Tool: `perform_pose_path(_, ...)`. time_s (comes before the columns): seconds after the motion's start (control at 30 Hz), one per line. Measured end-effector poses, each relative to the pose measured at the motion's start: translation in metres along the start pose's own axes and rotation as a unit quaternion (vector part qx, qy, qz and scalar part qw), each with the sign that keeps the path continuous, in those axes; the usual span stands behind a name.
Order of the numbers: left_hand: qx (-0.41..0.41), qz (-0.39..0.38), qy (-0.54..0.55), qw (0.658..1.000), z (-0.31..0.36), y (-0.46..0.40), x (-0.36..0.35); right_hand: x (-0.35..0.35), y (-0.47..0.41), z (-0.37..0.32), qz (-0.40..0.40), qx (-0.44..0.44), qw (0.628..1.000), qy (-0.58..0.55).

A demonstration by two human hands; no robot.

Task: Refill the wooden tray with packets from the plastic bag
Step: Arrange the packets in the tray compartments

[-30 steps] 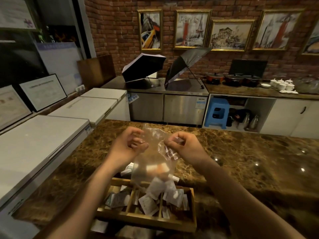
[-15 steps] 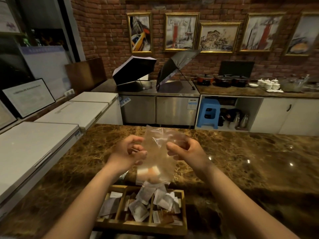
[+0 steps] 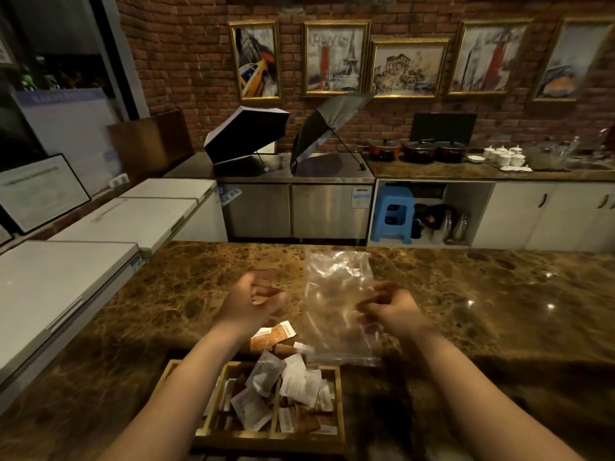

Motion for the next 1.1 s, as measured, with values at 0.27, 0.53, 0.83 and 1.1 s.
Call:
perform_pose_path(0.27,0.041,0.017,-0.057,0.997,-0.020,-0.001,0.010,0.061,-0.016,0.058,0.093,-0.077,0.988,0.099)
perform_pose_path(0.53,0.041,-0.009,-0.166,0.985,-0.052,0.003,0.007,0.087,-0.007,0.078,0.099,-0.046,0.912,0.395)
perform_pose_path(0.83,-0.021,-0.044,-0.346,0.937,-0.065,0.018,-0.002,-0.004,0.008,0.034,0.010,0.055,0.882,0.469)
perform_pose_path(1.1,-0.163,-0.121,-0.473,0.857,-0.092,0.041,-0.012,-0.114,0.045,0.057,-0.136,0.210,0.845,0.473)
Point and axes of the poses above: each hand's wrist, its own y-axis away from the middle knuckle, its own x-axis out of the back of the hand, z = x × y, the point moved 4 cm from there along -y, towards the middle knuckle, and after that the axes turned 5 degrees about -y, right-handed, at the moved point
